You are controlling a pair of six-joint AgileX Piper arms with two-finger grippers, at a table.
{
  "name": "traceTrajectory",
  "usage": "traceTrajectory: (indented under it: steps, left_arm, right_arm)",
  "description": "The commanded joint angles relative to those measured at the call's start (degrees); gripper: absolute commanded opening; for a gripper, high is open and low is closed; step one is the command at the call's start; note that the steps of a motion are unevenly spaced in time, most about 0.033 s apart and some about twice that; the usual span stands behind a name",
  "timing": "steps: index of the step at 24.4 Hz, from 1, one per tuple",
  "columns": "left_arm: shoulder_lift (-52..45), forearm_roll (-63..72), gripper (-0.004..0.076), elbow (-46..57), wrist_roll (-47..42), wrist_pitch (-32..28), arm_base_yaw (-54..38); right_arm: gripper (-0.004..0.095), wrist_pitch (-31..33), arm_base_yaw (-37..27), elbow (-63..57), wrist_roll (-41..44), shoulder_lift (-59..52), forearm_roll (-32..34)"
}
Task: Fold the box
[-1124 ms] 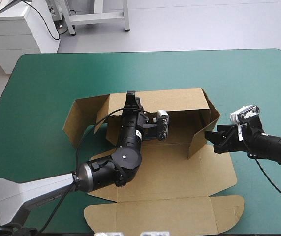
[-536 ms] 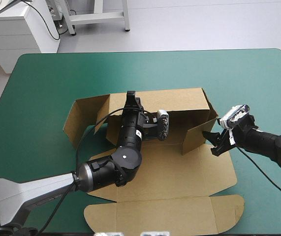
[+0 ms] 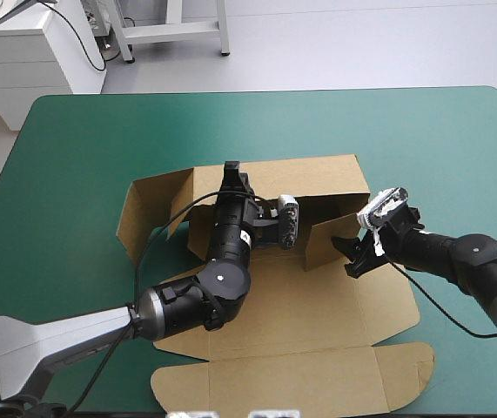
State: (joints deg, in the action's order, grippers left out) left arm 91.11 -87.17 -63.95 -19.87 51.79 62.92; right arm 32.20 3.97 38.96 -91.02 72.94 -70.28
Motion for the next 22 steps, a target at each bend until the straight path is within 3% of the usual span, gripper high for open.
traceTrajectory:
  steps: [1,10,15,22]
  left_arm:
    - [-2.23,-3.06,-0.0008,-1.33,-0.69,0.59,0.32]
    - [-2.23,-3.06,-0.0008,-1.33,-0.69,0.58,0.32]
    - [-2.23,-3.06,-0.0008,-1.33,-0.69,0.42,0.32]
    - [-2.23,-3.06,-0.0008,-1.33,-0.69,-0.05,0.32]
  right_arm:
    - [0.0642,-1.46,1.68,1.42,4.3,-1.05,-2.69]
    - [0.0642,-9.16,1.94,1.33,6.75,-3.63,-4.57]
    - [0.0642,-9.17,1.94,1.33,0.05,-3.73,-10.09]
    - [0.0587,-8.51,1.94,1.44,-8.68,-2.88,-12.73]
